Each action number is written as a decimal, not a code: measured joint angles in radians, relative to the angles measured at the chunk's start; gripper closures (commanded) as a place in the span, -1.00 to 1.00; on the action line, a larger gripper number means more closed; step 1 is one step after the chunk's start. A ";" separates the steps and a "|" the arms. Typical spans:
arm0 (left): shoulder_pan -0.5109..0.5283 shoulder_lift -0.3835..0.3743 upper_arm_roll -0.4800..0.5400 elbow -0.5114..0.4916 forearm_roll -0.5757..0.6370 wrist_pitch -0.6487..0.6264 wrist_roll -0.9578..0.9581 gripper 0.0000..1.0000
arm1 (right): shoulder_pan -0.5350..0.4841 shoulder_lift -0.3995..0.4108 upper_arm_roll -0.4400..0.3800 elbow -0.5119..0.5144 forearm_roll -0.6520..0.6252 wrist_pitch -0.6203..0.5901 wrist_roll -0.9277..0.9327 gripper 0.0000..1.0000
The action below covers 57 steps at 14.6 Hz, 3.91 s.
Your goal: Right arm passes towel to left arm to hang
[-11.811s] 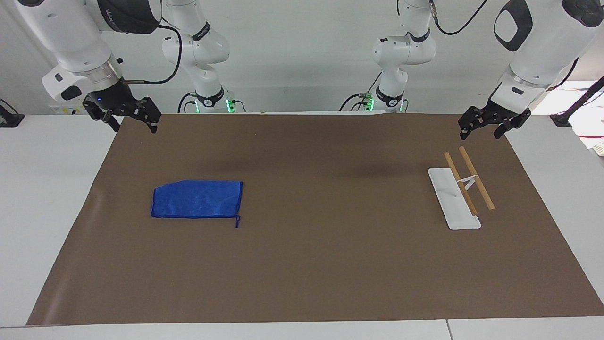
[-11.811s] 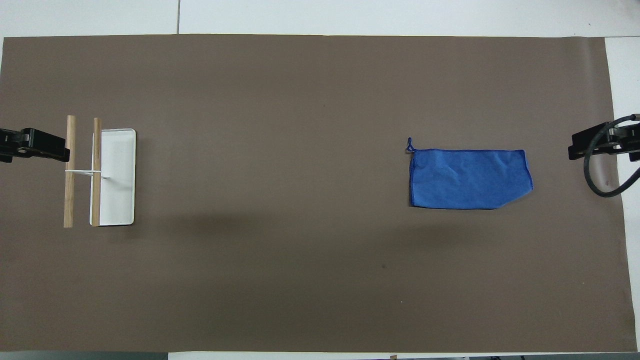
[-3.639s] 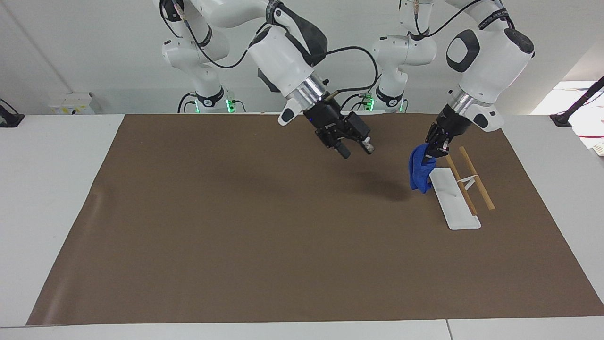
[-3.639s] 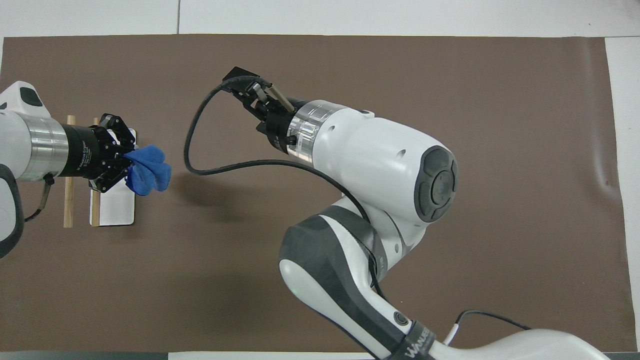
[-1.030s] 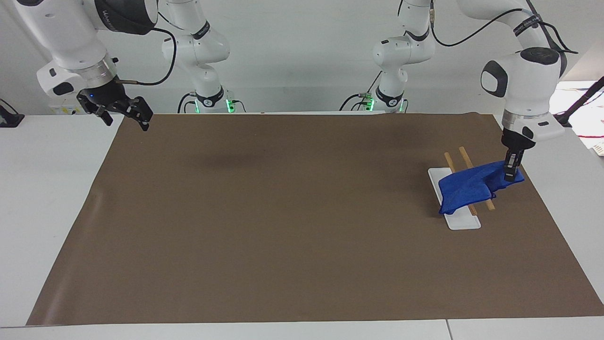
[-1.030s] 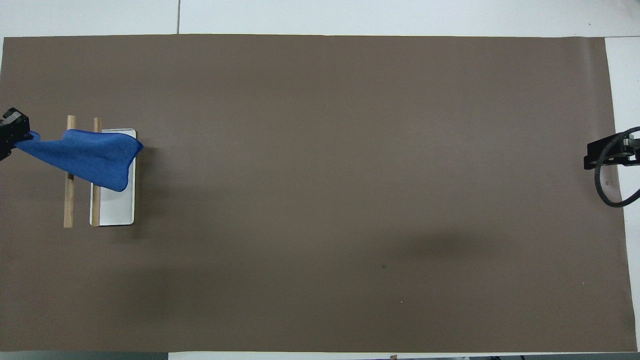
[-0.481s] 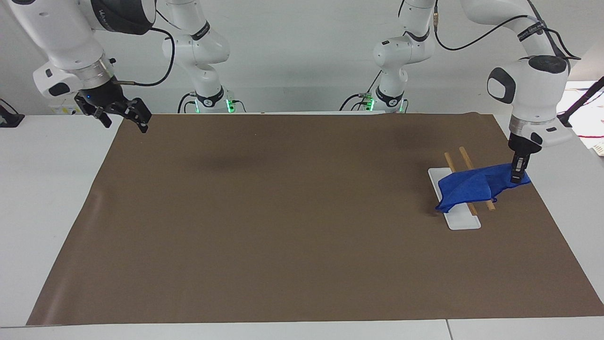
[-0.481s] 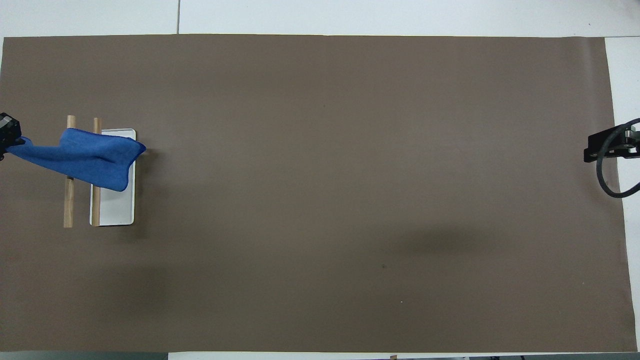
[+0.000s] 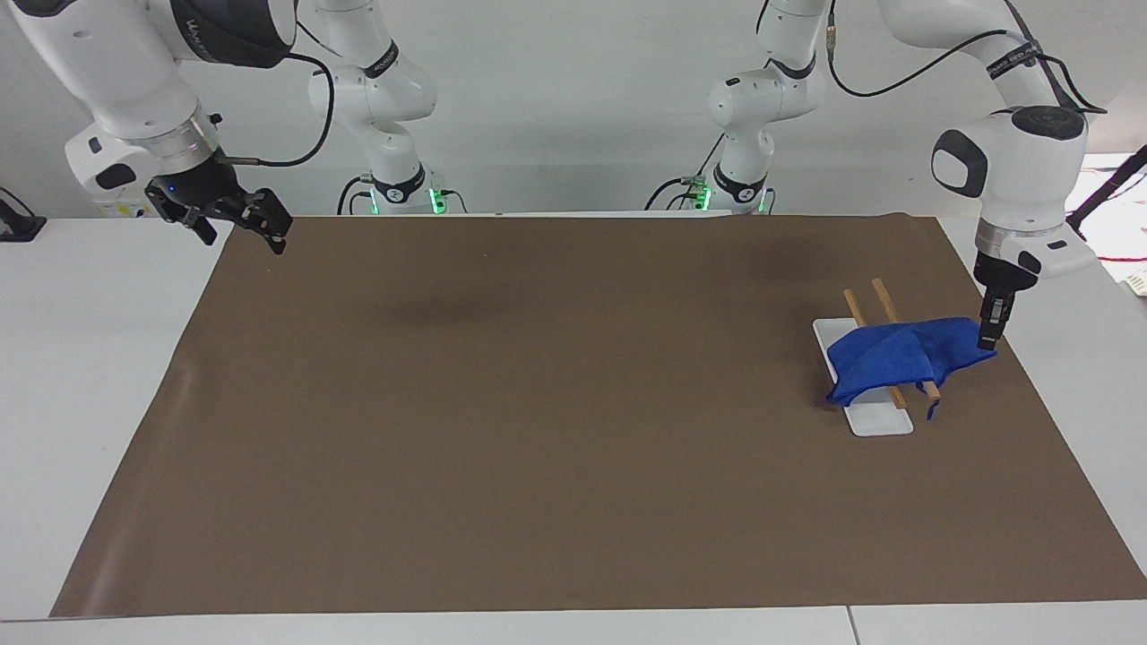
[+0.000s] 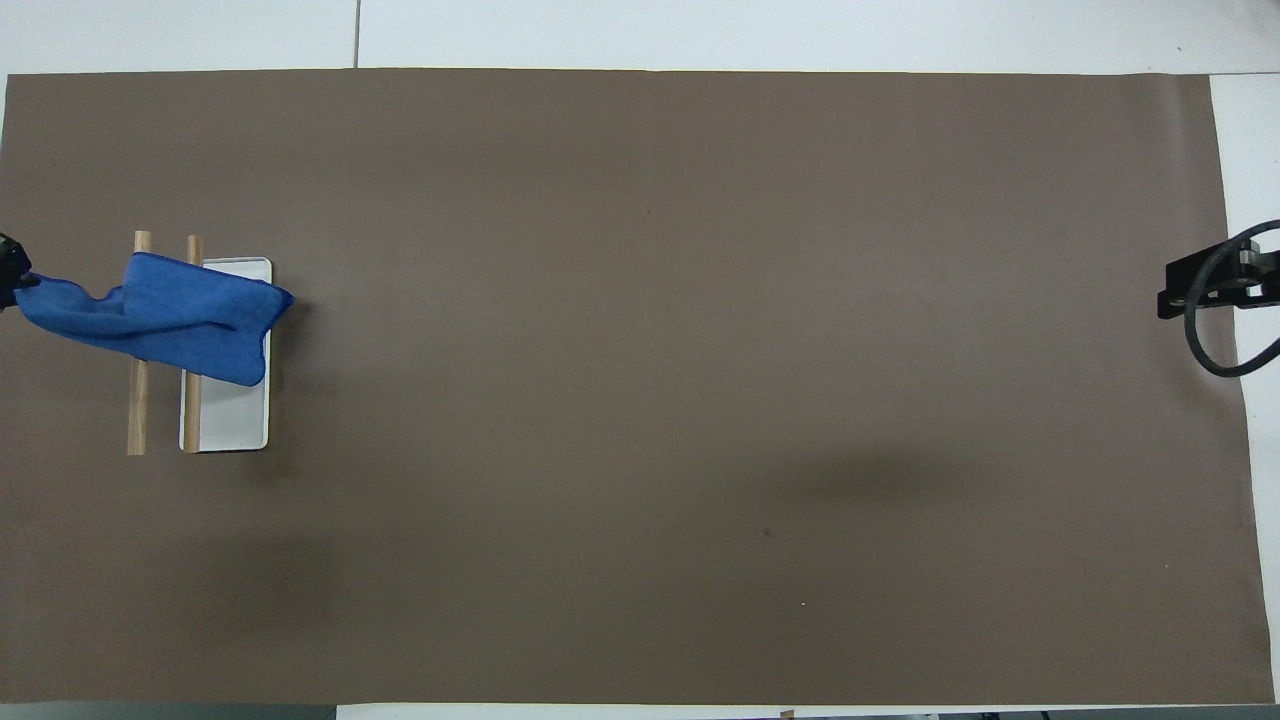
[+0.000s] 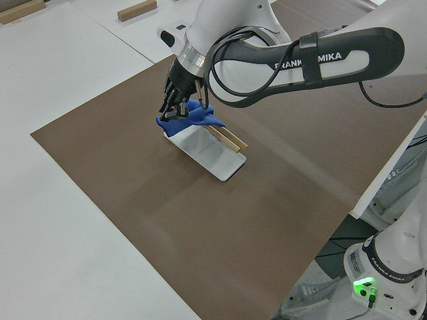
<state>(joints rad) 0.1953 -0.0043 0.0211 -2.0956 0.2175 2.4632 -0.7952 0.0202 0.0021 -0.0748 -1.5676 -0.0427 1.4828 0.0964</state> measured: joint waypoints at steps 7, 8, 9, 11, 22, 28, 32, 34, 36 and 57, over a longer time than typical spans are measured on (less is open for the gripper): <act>-0.004 0.002 -0.008 0.074 0.000 -0.082 0.002 -1.00 | 0.007 -0.002 0.001 -0.001 0.007 0.006 0.001 -1.00; -0.005 0.002 -0.012 0.089 0.000 -0.103 0.002 -1.00 | 0.009 -0.002 0.002 -0.001 0.016 0.016 0.001 -1.00; -0.008 0.002 -0.016 0.100 0.000 -0.120 0.003 -1.00 | 0.014 -0.002 0.002 -0.001 0.022 0.020 0.001 -1.00; -0.027 0.002 -0.021 0.113 -0.001 -0.141 0.004 -1.00 | 0.021 -0.002 0.003 -0.001 0.025 0.020 0.001 -1.00; -0.182 0.007 -0.029 0.284 -0.179 -0.486 0.487 -1.00 | 0.019 -0.002 0.002 -0.001 0.026 0.020 0.001 -1.00; -0.236 -0.010 -0.031 0.321 -0.214 -0.663 0.652 -1.00 | 0.016 -0.002 0.002 -0.001 0.026 0.020 0.001 -1.00; -0.240 -0.019 -0.029 0.332 -0.228 -0.712 0.674 -1.00 | 0.016 -0.002 0.002 -0.005 0.026 0.020 0.000 -1.00; -0.240 -0.019 -0.027 0.366 -0.230 -0.751 0.682 -1.00 | 0.017 -0.003 0.003 -0.012 0.026 0.022 -0.027 -1.00; -0.239 -0.019 -0.023 0.401 -0.230 -0.786 0.686 -1.00 | 0.017 -0.003 0.003 -0.013 0.027 0.029 -0.055 -1.00; -0.239 -0.018 -0.017 0.412 -0.230 -0.811 0.831 -1.00 | 0.017 -0.008 0.003 -0.024 0.027 0.040 -0.062 -1.00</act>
<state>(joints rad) -0.0441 -0.0225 0.0040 -1.6838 -0.0125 1.6518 0.0362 0.0369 -0.0055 -0.0720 -1.5920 -0.0153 1.5228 0.0345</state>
